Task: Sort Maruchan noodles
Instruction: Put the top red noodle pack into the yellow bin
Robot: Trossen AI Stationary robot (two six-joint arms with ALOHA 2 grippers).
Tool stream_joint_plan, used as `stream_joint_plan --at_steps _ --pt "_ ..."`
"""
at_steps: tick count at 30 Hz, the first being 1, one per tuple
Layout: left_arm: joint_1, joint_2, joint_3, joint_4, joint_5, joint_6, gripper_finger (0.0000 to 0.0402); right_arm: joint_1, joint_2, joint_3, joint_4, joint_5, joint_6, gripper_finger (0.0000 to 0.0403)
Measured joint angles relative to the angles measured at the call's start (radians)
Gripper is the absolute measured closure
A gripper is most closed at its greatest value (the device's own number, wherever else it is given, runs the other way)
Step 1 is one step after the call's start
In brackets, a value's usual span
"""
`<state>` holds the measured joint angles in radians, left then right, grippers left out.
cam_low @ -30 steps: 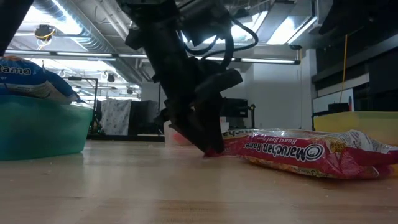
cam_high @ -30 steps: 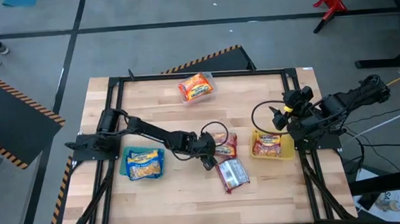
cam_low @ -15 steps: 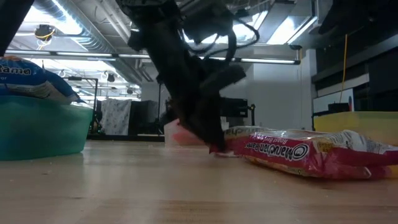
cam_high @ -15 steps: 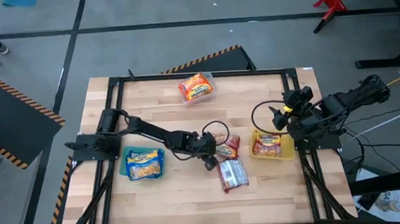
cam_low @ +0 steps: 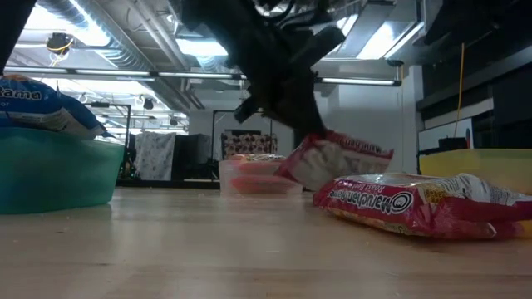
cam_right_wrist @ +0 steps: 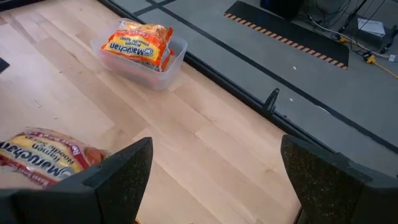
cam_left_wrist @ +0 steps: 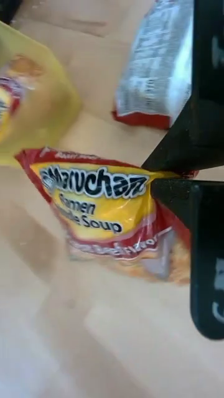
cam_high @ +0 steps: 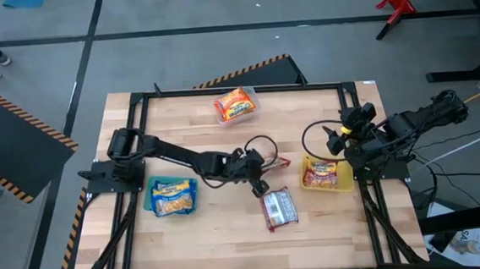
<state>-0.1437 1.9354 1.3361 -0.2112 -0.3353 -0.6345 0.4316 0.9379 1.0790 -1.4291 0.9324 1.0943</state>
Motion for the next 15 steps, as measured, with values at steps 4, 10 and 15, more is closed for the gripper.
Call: stream_joint_plan --at_steps 4,10,15 --pt "0.002 0.0 0.062 -0.016 -0.055 0.071 0.0398 0.0 0.0 0.0 0.0 0.002 0.0 0.0063" --pt "0.02 0.004 0.132 -0.017 -0.096 0.173 0.0398 0.0 0.0 0.0 0.0 0.004 0.003 0.0063" --pt "0.038 0.005 0.157 0.0 -0.112 0.226 0.0398 0.0 -0.002 0.0 -0.001 0.051 0.024 0.0063"
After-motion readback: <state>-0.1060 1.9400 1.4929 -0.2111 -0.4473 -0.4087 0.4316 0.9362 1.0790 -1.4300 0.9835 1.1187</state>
